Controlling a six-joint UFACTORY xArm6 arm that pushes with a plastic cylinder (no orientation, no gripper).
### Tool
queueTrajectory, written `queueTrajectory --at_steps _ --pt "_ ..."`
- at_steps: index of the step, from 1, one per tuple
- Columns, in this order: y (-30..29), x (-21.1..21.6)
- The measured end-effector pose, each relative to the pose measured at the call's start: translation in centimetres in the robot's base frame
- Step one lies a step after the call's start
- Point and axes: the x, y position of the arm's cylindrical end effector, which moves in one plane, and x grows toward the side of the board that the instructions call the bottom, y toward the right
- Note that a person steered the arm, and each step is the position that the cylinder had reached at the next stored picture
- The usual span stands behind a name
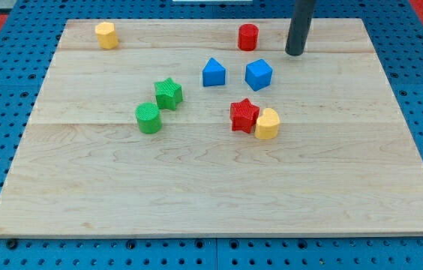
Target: Slide the blue cube upwards
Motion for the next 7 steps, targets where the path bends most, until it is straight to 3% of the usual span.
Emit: queueTrajectory --at_steps 2,3,4,7 --pt "-8.8 -3.3" --pt "-8.7 -3.3" --pt "-5.6 -6.7" --pt "-8.9 -4.8"
